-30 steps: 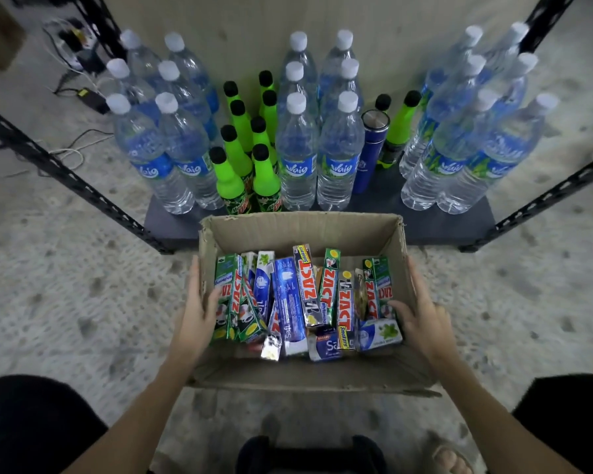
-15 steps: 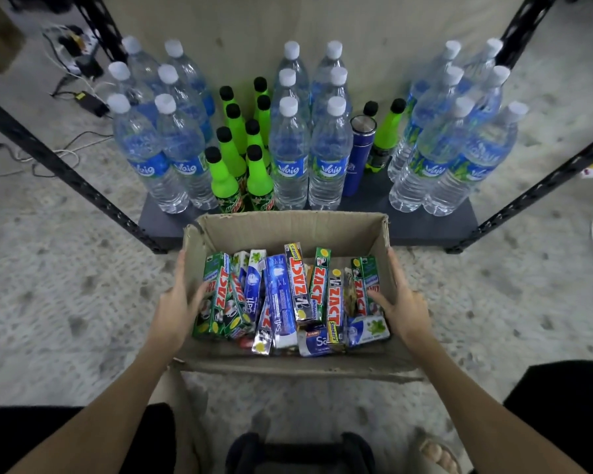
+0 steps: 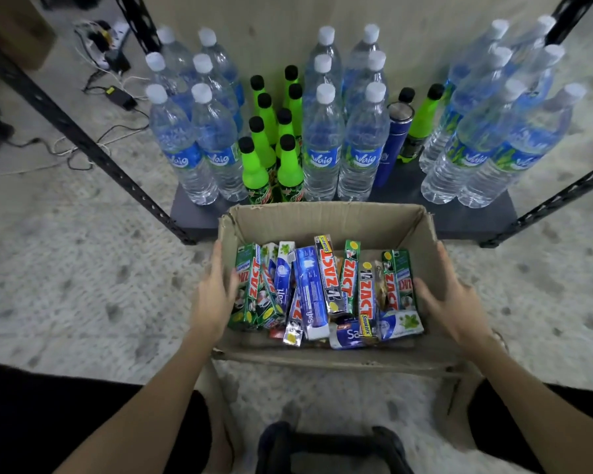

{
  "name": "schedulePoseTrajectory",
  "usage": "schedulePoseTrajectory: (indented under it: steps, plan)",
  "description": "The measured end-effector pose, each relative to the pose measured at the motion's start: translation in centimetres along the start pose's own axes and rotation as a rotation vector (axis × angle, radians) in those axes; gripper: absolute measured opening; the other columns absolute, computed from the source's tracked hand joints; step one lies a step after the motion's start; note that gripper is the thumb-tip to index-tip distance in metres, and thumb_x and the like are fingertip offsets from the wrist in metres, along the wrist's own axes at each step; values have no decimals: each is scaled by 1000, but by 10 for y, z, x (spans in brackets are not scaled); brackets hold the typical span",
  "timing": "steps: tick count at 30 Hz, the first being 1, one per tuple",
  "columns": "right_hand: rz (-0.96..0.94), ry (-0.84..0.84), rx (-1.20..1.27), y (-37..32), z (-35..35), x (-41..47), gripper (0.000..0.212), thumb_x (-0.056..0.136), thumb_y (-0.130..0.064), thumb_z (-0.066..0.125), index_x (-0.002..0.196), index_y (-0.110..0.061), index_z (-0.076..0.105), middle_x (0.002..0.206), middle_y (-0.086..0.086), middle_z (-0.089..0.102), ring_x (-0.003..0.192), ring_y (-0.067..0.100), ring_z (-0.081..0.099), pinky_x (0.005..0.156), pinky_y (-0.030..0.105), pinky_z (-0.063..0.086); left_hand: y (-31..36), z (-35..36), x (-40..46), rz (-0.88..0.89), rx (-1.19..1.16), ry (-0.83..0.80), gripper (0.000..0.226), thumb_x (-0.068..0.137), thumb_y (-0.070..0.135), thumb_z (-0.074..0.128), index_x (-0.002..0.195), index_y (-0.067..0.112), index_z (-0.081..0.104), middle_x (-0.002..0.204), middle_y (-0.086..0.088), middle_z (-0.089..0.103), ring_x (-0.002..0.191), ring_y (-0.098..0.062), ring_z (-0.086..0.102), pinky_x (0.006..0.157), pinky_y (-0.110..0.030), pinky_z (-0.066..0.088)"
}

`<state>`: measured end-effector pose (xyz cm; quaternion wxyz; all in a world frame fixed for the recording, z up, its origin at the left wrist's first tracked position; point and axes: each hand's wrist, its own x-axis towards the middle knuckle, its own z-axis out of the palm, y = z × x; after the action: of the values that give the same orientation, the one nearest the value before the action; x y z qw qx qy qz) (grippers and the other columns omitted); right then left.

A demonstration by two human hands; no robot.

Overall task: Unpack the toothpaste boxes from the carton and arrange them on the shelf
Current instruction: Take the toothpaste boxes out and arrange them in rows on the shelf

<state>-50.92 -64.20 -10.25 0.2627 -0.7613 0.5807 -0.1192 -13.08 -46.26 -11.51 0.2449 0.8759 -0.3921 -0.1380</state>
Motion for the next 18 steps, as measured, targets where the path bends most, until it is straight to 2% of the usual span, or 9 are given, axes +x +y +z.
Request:
schedulePoseTrajectory:
  steps: [2,4,7,10,11,13,15,18]
  plan:
    - [-4,76,-50,-2,4,0,75,98,-47,55,160,-30,17,106,23,73,82,39,72,68,41,55,-2,3,1,55,236,92,58,102,30,50,155,18,28,110,-15,55,90,-30,55,77,-42,48]
    - [18,188,-132,-4,11,2,58,101,-45,49,153,-23,34,107,22,72,85,41,71,71,47,56,-1,5,-3,114,474,169,50,101,35,45,143,7,42,124,-20,52,107,-35,51,90,-47,43]
    - [-64,373,-275,-4,17,-2,41,103,-37,41,127,-11,61,97,17,75,87,36,70,80,45,56,6,8,-14,303,658,225,44,101,36,41,129,4,51,125,-19,55,111,-35,51,95,-48,39]
    - [-36,466,-337,-9,11,-1,29,102,-29,46,116,-14,66,93,12,73,85,32,62,73,41,51,20,17,-21,413,683,144,39,99,33,42,122,4,55,116,-15,56,103,-33,51,90,-44,43]
    - [-70,495,-363,-14,9,1,27,101,-26,48,114,-14,68,93,10,71,84,31,59,71,41,49,26,22,-23,396,665,105,36,99,31,45,120,5,55,110,-13,55,98,-30,51,85,-42,45]
    - [-260,556,-372,-22,12,7,24,102,-22,49,108,-11,70,86,7,67,77,25,54,61,37,45,35,33,-27,286,559,54,33,96,30,53,118,5,53,103,-11,53,89,-26,51,77,-39,48]
    - [-360,452,-243,-40,19,9,22,102,-22,49,110,-11,66,90,3,63,80,19,55,56,30,48,40,40,-29,124,429,12,39,94,31,58,120,3,50,104,-12,51,87,-26,52,75,-39,51]
    - [-329,276,3,-70,39,6,25,96,-18,60,121,-11,60,102,1,61,91,11,55,71,22,48,32,53,-30,-54,329,-52,54,94,33,57,131,-5,46,114,-20,51,100,-33,52,85,-44,48]
